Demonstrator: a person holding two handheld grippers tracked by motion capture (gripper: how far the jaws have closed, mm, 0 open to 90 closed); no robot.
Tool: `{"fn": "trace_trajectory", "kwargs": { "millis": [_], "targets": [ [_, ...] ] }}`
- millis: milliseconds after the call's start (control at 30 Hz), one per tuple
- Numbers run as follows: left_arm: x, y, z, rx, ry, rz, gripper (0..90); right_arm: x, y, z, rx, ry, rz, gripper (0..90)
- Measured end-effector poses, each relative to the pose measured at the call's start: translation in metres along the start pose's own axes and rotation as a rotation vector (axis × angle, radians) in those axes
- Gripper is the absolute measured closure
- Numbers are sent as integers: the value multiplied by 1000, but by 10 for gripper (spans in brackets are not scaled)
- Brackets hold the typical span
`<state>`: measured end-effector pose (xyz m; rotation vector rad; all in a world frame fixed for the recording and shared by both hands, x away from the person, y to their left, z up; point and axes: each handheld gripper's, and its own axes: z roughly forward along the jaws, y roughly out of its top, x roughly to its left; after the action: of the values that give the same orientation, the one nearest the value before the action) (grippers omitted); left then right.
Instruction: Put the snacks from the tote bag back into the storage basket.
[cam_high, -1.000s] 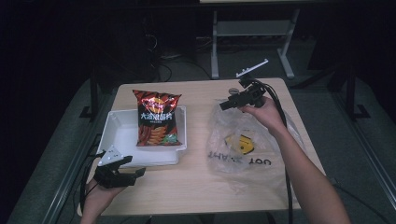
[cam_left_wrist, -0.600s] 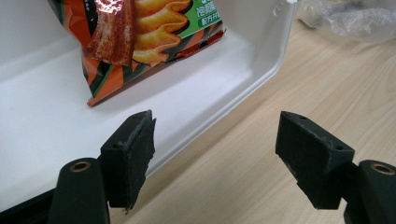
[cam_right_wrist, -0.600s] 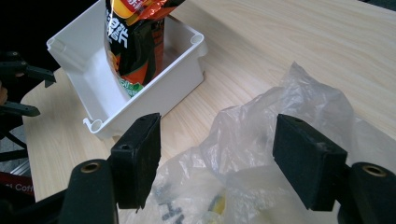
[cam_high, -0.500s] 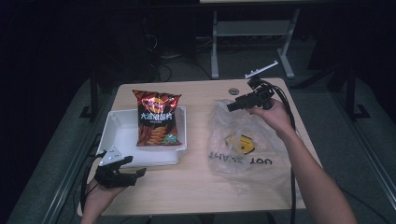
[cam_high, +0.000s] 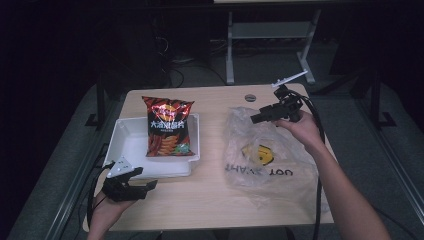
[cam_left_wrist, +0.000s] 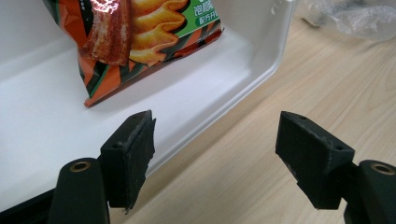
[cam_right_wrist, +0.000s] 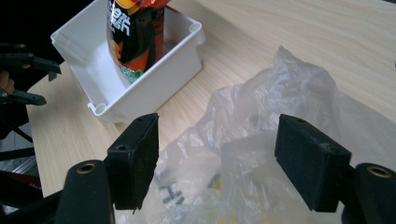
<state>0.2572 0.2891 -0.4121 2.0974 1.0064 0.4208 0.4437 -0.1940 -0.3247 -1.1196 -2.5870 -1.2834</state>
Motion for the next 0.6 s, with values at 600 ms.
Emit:
{"fn": "trace_trajectory", "kwargs": {
  "millis": [600],
  "targets": [
    [0, 0, 1, 5, 1, 4, 277, -5, -30, -22, -23, -7, 19, 295]
  ]
}}
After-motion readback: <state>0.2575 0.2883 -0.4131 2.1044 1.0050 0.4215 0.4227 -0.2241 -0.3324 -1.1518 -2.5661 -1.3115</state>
